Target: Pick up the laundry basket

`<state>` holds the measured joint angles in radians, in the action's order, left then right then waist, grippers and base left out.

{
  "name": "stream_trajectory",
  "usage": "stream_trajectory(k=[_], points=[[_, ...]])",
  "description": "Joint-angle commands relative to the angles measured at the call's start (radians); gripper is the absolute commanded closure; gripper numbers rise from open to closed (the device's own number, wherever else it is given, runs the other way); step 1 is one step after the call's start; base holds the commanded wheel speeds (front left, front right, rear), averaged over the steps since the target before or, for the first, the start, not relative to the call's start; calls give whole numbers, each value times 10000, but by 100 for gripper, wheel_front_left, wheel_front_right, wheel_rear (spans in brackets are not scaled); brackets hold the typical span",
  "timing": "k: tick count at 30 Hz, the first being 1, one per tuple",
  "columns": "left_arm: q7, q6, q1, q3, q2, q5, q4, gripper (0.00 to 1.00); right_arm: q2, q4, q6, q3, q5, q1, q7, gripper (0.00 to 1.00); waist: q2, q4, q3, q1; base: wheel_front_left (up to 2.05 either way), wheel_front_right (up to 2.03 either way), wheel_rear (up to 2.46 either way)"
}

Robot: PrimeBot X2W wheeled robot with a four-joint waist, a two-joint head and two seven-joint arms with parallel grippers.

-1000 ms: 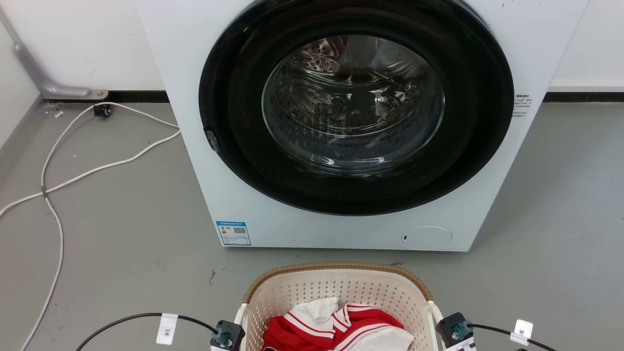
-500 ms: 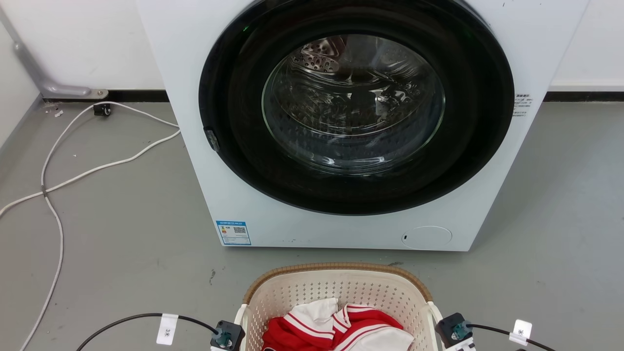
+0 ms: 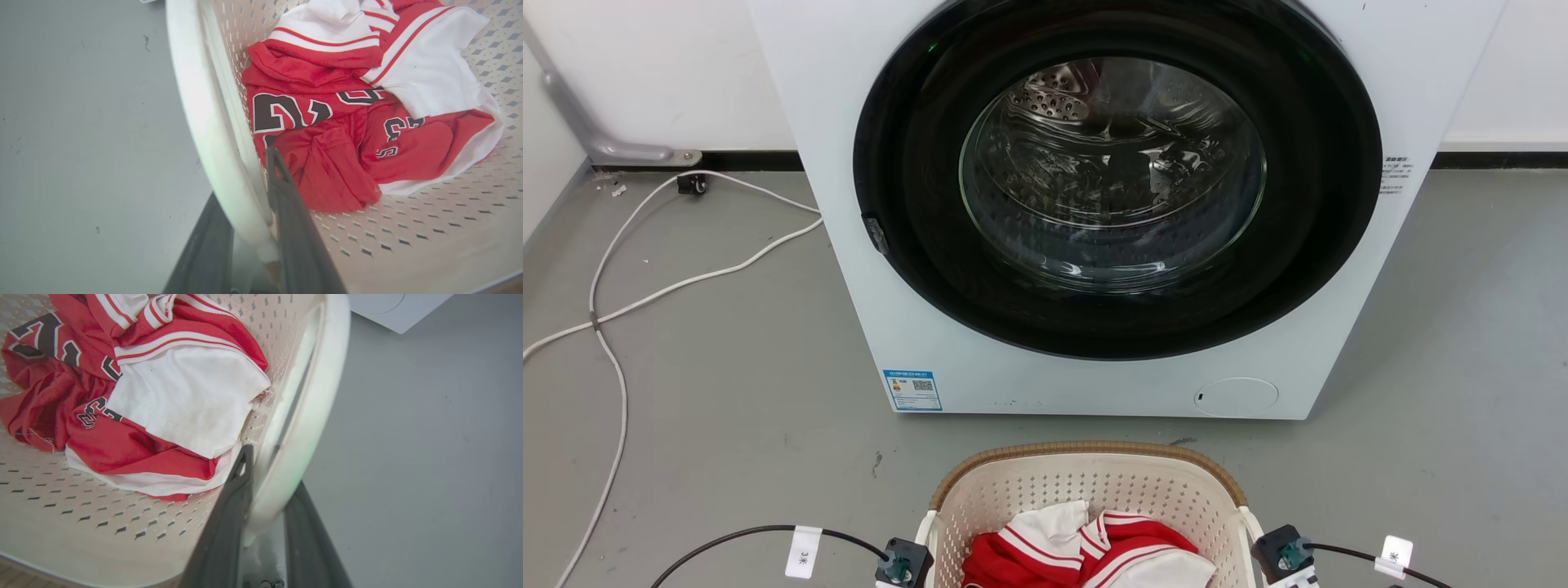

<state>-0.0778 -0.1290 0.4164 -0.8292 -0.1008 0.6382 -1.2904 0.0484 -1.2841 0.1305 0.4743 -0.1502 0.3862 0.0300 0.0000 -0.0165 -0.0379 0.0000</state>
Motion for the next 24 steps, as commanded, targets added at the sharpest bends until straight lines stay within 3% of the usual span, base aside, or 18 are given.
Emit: stream_trajectory(k=[1, 24], points=[[-106, -10, 55, -15, -165, 2, 35, 100, 171, -74, 4, 102, 52, -148, -75, 100, 0, 1, 3, 0, 0, 0, 0], [-116, 6, 76, -196, -200, 154, 33, 100, 156, -75, 4, 182, -73, -134, -65, 100, 0, -1, 11, 0, 0, 0, 0]])
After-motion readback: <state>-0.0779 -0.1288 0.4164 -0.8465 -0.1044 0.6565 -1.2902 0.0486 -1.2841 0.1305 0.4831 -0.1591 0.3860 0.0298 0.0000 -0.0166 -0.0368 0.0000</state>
